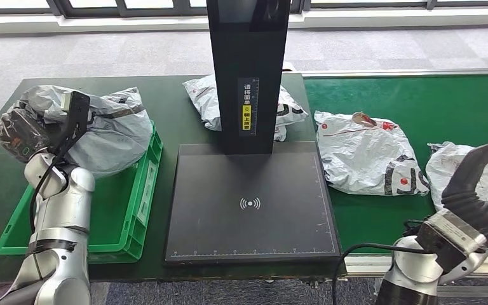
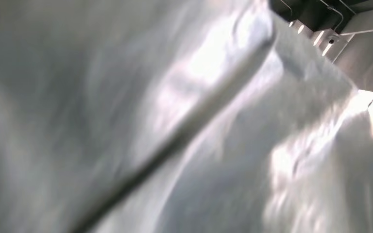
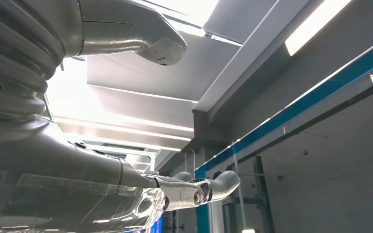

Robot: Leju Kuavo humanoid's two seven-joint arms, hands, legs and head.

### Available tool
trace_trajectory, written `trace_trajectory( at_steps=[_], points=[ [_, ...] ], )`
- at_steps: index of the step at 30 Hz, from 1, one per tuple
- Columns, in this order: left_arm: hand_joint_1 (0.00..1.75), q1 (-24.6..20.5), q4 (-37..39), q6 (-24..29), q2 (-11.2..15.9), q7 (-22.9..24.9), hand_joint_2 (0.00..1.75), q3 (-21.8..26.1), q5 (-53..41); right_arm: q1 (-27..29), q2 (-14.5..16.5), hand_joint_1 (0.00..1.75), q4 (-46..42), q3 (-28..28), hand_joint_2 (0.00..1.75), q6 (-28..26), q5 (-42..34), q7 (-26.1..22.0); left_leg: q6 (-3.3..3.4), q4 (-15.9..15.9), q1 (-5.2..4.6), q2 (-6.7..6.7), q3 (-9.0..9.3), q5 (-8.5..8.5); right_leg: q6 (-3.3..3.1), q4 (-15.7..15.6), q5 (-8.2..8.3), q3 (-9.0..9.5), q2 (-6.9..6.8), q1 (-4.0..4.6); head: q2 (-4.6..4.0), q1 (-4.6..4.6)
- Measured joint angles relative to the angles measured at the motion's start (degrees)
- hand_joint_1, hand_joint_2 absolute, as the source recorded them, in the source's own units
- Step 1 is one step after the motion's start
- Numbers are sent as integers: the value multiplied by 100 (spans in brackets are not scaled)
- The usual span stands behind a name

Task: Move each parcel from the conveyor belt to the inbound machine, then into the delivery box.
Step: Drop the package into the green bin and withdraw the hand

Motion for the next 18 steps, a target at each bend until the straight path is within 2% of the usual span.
trace_trajectory(
  at_steps=[5, 9, 12, 16, 18],
  points=[
    [175, 27, -60, 0, 0, -9, 175, 95, 8, -1, 0, 0, 28, 0, 175, 0, 7, 0, 0, 0, 0, -1, 0, 0, 0, 0, 0, 0, -1, 0, 0, 0],
    [0, 58, -111, 0, -4, -44, 175, 162, 9, -1, 0, 0, 47, 0, 175, 0, 13, 0, 0, 0, 0, -1, 0, 0, 0, -1, 0, 0, -1, -1, 0, -1],
    [0, 99, -270, 0, -32, -134, 175, 222, 1, -3, 0, 0, 70, 0, 175, 0, 15, 2, 0, 0, 0, -1, -1, 0, 0, -1, 0, 0, -1, -1, 0, 0],
    [0, 181, -573, 2, -130, -222, 0, 328, -57, -7, 0, 0, 128, 0, 175, 0, 13, 2, 0, 0, 0, 0, -1, 0, 0, -1, 0, 0, 0, -2, 0, 0],
    [0, 220, -710, 2, -178, -259, 0, 371, -74, -8, 0, 0, 159, 0, 175, 0, 15, 4, 0, 0, 0, -1, -1, 0, 0, -1, 0, 0, -1, -1, 0, 0]
  ],
)
